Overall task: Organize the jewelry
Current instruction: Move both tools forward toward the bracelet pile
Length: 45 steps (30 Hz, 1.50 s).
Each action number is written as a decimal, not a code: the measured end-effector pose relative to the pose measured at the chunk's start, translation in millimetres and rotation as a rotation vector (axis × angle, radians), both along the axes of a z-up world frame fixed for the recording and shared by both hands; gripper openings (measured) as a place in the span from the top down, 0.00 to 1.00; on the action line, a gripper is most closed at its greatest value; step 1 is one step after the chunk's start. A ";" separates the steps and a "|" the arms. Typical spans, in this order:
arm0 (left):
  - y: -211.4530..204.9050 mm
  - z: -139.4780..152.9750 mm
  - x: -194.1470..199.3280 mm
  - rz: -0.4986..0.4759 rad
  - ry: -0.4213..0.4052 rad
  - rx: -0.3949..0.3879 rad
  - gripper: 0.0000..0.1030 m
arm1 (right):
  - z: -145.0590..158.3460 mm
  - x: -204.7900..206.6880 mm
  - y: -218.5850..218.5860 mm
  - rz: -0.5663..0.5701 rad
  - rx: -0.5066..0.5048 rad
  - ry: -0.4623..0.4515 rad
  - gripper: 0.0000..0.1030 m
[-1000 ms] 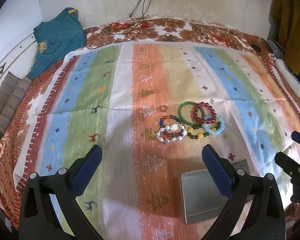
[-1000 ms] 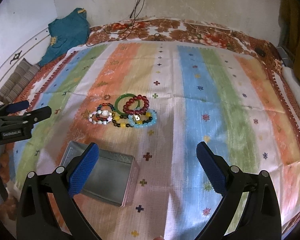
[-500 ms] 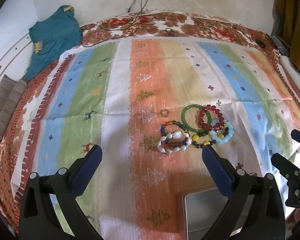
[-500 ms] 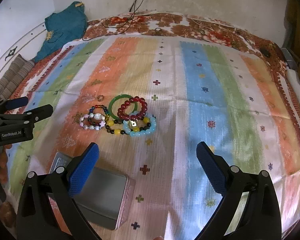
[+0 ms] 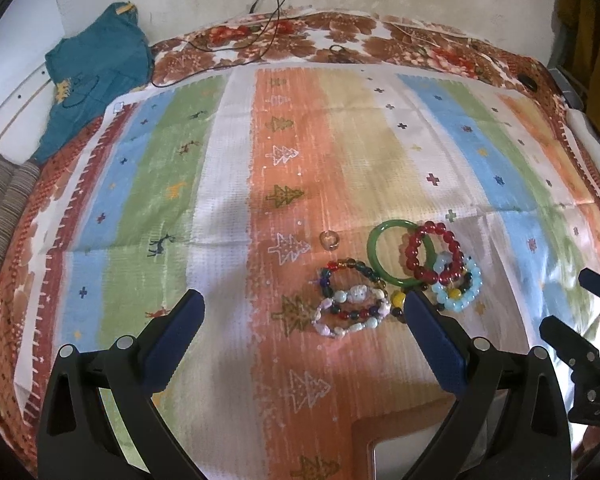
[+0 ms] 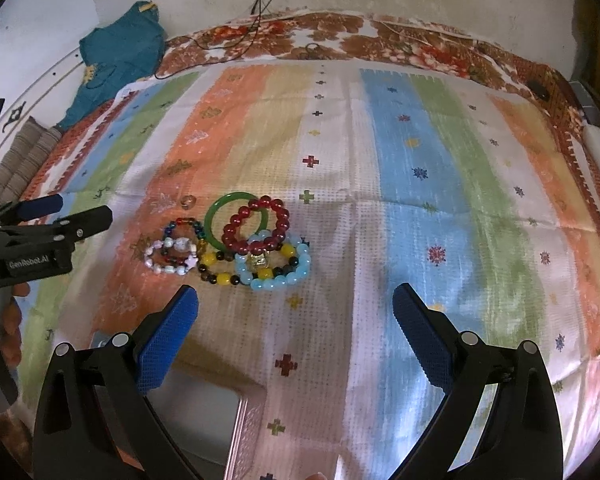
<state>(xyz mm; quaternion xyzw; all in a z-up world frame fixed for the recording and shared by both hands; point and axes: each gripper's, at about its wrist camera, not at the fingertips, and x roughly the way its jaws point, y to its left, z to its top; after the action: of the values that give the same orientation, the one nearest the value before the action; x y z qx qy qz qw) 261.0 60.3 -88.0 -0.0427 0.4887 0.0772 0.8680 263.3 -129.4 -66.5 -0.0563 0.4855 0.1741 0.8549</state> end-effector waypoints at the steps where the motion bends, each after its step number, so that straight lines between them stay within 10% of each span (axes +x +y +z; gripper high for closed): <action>1: 1.9 -2.8 3.4 0.000 0.007 -0.005 0.06 | -2.2 2.3 1.2 0.000 -0.002 0.005 0.04; 45: 19.1 -67.0 77.6 -0.064 0.092 -0.130 0.20 | -56.3 75.5 33.4 -0.032 -0.035 0.118 0.13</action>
<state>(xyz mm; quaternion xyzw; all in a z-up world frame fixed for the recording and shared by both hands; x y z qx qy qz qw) 338.6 79.4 -155.0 -0.0798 0.5333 0.0194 0.8419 338.8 -96.0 -122.8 -0.0531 0.5387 0.1547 0.8264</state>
